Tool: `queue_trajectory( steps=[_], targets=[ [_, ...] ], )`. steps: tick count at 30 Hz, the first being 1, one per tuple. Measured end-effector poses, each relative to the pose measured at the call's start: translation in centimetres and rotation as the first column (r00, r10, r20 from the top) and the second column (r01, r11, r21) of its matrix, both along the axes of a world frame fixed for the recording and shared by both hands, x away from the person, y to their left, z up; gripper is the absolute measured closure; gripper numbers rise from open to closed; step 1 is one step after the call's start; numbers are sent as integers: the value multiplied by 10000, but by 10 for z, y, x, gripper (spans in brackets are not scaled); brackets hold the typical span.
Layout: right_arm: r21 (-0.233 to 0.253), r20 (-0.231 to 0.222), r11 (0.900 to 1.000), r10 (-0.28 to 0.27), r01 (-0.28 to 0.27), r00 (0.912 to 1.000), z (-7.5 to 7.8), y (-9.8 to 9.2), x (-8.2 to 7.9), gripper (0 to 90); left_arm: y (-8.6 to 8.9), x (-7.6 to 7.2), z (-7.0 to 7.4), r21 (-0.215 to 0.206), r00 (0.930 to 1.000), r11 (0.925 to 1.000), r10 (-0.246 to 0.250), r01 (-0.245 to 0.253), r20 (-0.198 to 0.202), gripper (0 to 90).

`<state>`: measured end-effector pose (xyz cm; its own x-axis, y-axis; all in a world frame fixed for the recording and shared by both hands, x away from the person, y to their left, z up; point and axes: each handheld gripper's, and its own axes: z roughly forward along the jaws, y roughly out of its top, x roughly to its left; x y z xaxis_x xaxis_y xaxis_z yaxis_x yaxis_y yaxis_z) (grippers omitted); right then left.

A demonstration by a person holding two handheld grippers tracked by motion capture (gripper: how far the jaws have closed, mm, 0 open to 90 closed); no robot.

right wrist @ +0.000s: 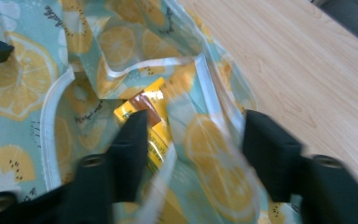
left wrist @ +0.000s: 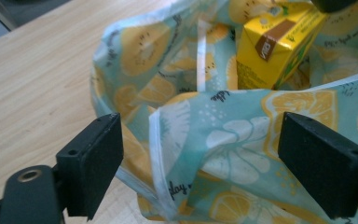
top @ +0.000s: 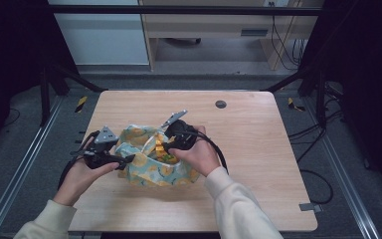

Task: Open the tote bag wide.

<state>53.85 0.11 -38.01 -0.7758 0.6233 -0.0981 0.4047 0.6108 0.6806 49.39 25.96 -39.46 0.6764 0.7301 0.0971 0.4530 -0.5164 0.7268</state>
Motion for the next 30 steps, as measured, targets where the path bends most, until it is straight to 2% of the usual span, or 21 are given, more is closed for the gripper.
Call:
queue_trajectory(
  steps=[2,3,4,5,6,7,8,9,11,12,13,14,15,16,17,21,23,25,26,28,30],
  targets=[
    [-57,-4,10000,62,-62,10000,-1,0,0,518,-2,-1,-3,69,9998,10000,-70,71,-163,171],
    [-154,-69,9998,96,-97,9999,-2,-1,0,674,-2,-1,-5,126,9997,9999,-106,109,-237,204],
    [-154,-69,9998,96,-97,9999,-2,-1,0,674,-2,-1,-6,202,9993,9996,-193,199,-305,204],
    [-172,-15,9997,167,-167,9999,-2,-2,0,801,-3,-2,-8,210,9991,9995,-248,255,-351,298],
    [-172,-15,9997,167,-167,9999,-2,-2,0,801,-3,-2,-9,250,9988,9993,-276,286,-413,298],
    [-136,47,9997,209,-208,9998,-1,-4,0,871,-3,-3,-10,297,9985,9989,-338,351,-433,423],
    [-136,47,9997,209,-208,9998,-1,-4,0,871,-3,-4,-12,324,9983,9986,-399,413,-431,423],
    [60,206,9998,175,-176,9996,1,-5,0,885,-3,-6,-14,323,9982,9985,-433,447,-423,532],
    [450,457,9989,133,-153,9989,6,-7,-2,887,-2,-8,-15,374,9979,9980,-499,514,-408,628],
    [450,457,9989,133,-153,9989,6,-7,-2,887,-2,-8,-15,374,9979,9980,-499,514,-408,670],
    [991,778,9948,167,-244,9968,13,-11,-6,888,1,-9,-17,389,9981,9979,-514,527,-339,711],
    [991,778,9948,167,-244,9968,13,-11,-6,888,1,-9,-17,389,9981,9979,-514,527,-339,742],
    [1416,1139,9895,125,-287,9934,22,-15,-11,888,4,-12,-16,348,9985,9980,-513,520,-208,780],
    [1416,1139,9895,125,-287,9934,22,-15,-11,888,4,-12,-16,348,9985,9980,-513,520,-208,806],
    [1746,1342,9838,169,-404,9908,29,-19,-16,889,6,-16,-14,227,9988,9985,-496,497,-36,827],
    [2006,1565,9777,302,-617,9872,38,-29,-27,889,13,-28,-9,71,9983,9988,-485,483,309,854],
    [2184,1669,9726,430,-794,9850,41,-41,-40,889,15,-34,-9,-23,9979,9986,-522,523,385,859],
    [2389,1607,9663,584,-963,9853,37,-54,-55,888,16,-40,-9,-89,9974,9985,-537,542,486,859],
    [2389,1607,9663,584,-963,9853,37,-54,-55,888,16,-43,-10,-119,9970,9982,-572,579,516,859],
    [2434,1527,9634,760,-1120,9853,29,-66,-69,888,16,-49,-11,-250,9962,9977,-611,627,626,859],
    [2447,1484,9624,829,-1178,9854,25,-71,-73,888,15,-56,-12,-329,9949,9964,-753,776,675,859]
  ],
)
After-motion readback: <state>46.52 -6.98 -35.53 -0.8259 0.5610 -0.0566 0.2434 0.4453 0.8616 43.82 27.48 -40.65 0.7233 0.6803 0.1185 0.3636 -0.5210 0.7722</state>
